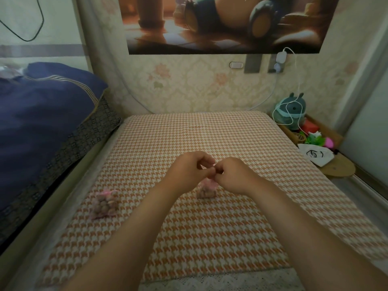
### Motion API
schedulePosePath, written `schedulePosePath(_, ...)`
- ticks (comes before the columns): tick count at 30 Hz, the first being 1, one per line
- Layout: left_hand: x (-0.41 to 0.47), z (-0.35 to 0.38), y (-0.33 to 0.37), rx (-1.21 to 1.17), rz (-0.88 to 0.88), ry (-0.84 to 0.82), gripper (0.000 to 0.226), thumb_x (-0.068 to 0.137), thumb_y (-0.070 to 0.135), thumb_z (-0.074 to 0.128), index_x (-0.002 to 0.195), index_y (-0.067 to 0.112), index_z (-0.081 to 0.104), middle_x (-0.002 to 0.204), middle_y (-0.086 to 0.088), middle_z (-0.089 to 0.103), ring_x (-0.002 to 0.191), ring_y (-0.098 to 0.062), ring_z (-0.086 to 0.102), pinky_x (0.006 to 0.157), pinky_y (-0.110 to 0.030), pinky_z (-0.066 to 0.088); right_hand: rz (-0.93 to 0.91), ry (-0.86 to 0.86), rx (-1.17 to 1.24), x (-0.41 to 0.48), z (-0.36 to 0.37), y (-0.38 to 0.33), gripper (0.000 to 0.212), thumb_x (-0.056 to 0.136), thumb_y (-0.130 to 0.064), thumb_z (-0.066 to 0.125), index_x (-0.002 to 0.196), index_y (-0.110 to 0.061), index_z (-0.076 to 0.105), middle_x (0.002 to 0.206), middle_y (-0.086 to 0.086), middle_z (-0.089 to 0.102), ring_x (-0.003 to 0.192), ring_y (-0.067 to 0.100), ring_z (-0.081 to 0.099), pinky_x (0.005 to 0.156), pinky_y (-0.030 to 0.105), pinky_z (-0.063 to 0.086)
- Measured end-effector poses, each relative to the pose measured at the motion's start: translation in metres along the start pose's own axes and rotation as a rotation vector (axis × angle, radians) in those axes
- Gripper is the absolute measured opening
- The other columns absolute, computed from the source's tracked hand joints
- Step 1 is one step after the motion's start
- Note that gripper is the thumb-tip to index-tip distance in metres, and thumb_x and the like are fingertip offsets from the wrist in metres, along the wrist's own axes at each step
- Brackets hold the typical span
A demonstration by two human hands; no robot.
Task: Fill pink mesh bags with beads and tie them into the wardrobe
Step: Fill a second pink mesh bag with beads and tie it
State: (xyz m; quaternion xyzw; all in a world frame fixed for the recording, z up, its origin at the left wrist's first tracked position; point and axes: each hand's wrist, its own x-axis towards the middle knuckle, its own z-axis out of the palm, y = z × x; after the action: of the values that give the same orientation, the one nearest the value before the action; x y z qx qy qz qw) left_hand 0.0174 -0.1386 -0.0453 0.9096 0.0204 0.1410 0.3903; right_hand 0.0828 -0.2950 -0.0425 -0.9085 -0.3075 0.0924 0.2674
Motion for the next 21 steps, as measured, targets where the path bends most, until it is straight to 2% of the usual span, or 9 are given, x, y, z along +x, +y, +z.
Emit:
schedulePosePath(2,-0.003,0.003,-0.001,0.092,-0.018,0.002,0.010,0.082,0.027,0.077,0.089,0.034,0.072,0.084,0.019,0.070,0.079,-0.003,0.064,0.075,-0.029,0.055,0.010,0.001,-0.047,-0.003,-0.001,0.000,0.026,0.096,-0.031,0.061,0.079,-0.018,0.076,0.069,0.003,0.068,0.061,0.018,0.058,0.058,0.033,0.045)
schedulePosePath(5,-0.003,0.006,-0.002,0.134,-0.012,0.011,0.008,0.081,0.031,0.077,0.087,0.034,0.074,0.087,0.019,0.067,0.081,-0.001,0.059,0.074,-0.026,0.051,0.007,-0.005,-0.103,-0.004,-0.002,0.001,0.020,0.093,-0.026,0.062,0.080,-0.020,0.077,0.074,0.002,0.070,0.068,0.020,0.063,0.059,0.033,0.047)
schedulePosePath(7,-0.002,0.006,-0.002,0.188,0.008,0.004,0.008,0.081,0.032,0.078,0.088,0.030,0.075,0.091,0.017,0.061,0.083,-0.001,0.055,0.072,-0.019,0.044,-0.005,-0.008,-0.108,-0.004,-0.003,0.001,0.020,0.093,-0.025,0.060,0.087,-0.025,0.079,0.079,-0.001,0.073,0.073,0.019,0.067,0.064,0.034,0.053)
schedulePosePath(9,-0.002,0.004,-0.002,0.210,-0.026,-0.037,0.008,0.083,0.032,0.076,0.090,0.029,0.076,0.092,0.016,0.063,0.082,0.001,0.056,0.070,-0.017,0.043,-0.016,-0.002,-0.102,-0.003,-0.003,0.001,0.023,0.094,-0.026,0.058,0.099,-0.031,0.080,0.089,-0.007,0.076,0.079,0.014,0.069,0.073,0.037,0.060)
schedulePosePath(11,-0.001,0.002,-0.002,0.216,-0.073,-0.082,0.009,0.085,0.031,0.072,0.092,0.028,0.078,0.088,0.015,0.069,0.079,0.001,0.060,0.069,-0.018,0.046,-0.025,0.001,-0.087,-0.002,-0.004,0.002,0.025,0.095,-0.026,0.058,0.107,-0.033,0.079,0.100,-0.011,0.076,0.088,0.010,0.069,0.081,0.038,0.060)
schedulePosePath(14,-0.001,-0.002,0.001,0.251,-0.139,-0.092,0.013,0.088,0.025,0.067,0.092,0.025,0.079,0.080,0.011,0.072,0.071,-0.006,0.065,0.059,-0.020,0.048,-0.055,0.025,-0.004,0.000,-0.002,0.003,0.024,0.095,-0.021,0.059,0.108,-0.029,0.078,0.110,-0.012,0.075,0.097,0.007,0.067,0.087,0.032,0.057)
schedulePosePath(17,-0.002,-0.006,0.002,0.264,-0.172,-0.060,0.015,0.086,0.021,0.065,0.083,0.022,0.079,0.074,0.004,0.074,0.064,-0.013,0.067,0.053,-0.024,0.052,-0.056,0.091,0.109,0.006,0.003,0.007,0.021,0.098,-0.020,0.058,0.111,-0.027,0.073,0.103,-0.012,0.070,0.085,0.006,0.065,0.072,0.022,0.051)
schedulePosePath(19,-0.003,-0.012,0.002,0.277,-0.181,-0.045,0.015,0.086,0.022,0.065,0.081,0.021,0.079,0.071,0.003,0.073,0.060,-0.015,0.066,0.053,-0.027,0.053,-0.030,0.127,0.165,0.011,0.008,0.012,0.019,0.100,-0.022,0.056,0.114,-0.029,0.067,0.100,-0.010,0.067,0.072,0.008,0.063,0.064,0.025,0.049)
schedulePosePath(21,-0.005,-0.020,0.000,0.289,-0.186,-0.032,0.014,0.087,0.024,0.066,0.081,0.022,0.079,0.070,0.003,0.073,0.062,-0.014,0.067,0.055,-0.029,0.055,-0.014,0.133,0.136,0.016,0.013,0.018,0.020,0.101,-0.022,0.054,0.115,-0.031,0.066,0.105,-0.009,0.067,0.077,0.009,0.064,0.068,0.030,0.053)
